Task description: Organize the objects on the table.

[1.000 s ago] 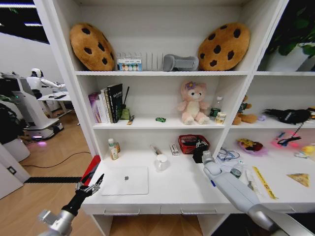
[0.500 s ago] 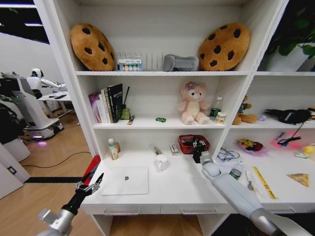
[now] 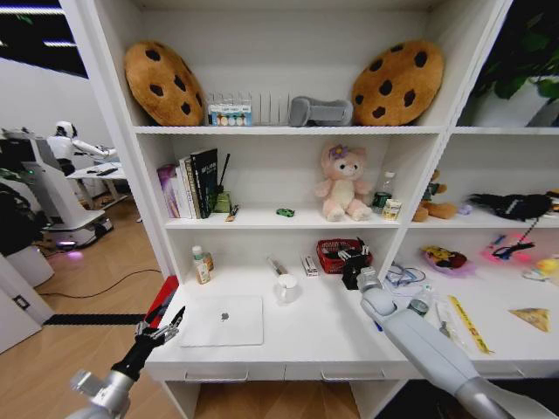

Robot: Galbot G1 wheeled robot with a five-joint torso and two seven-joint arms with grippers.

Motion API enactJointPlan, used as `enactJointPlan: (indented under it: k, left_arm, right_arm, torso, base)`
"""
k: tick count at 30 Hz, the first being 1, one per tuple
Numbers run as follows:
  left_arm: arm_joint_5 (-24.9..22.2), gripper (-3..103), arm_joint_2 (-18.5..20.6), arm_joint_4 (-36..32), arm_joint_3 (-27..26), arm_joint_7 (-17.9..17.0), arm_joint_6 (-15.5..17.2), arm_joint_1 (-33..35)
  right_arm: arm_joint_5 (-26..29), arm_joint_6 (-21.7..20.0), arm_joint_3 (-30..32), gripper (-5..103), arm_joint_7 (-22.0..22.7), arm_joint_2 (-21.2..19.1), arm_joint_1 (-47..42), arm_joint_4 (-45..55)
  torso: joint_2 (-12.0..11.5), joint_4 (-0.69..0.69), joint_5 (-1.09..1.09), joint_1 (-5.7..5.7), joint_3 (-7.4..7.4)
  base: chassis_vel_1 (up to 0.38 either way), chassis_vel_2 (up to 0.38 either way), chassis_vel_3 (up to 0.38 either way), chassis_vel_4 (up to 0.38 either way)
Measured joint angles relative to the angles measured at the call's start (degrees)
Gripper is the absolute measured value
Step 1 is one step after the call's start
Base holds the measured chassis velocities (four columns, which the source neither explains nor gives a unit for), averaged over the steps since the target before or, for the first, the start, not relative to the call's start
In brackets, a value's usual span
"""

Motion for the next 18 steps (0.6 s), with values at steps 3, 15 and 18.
enactJointPlan:
  k: [3, 15, 18]
  left_arm:
    - [0.2, 100, -0.2, 0.0, 0.1, 0.1, 0.0, 0.0]
    - [0.7, 100, -0.9, -0.1, 0.2, 0.7, -0.2, -0.3]
    - [0.5, 100, -0.6, -0.4, 0.1, 0.7, -0.2, -0.3]
  right_arm:
    - [0.7, -1.5, 1.1, 98, 0.4, -1.4, -3.9, 4.4]
    - [7.1, -8.4, 14.9, 100, 4.3, -5.9, -26.0, 25.6]
    - [10.1, -11.3, 18.7, 100, 5.9, -6.7, -31.2, 28.8]
  torso:
    - [0.0, -0.03, 0.01, 0.00, 0.00]
    - [0.0, -0.02, 0.00, 0.00, -0.01]
    - [0.0, -0.04, 0.01, 0.00, -0.01]
  base:
    - [0.000, 0.000, 0.000, 0.000]
    - [0.000, 0.000, 0.000, 0.000]
    - [0.000, 0.000, 0.000, 0.000]
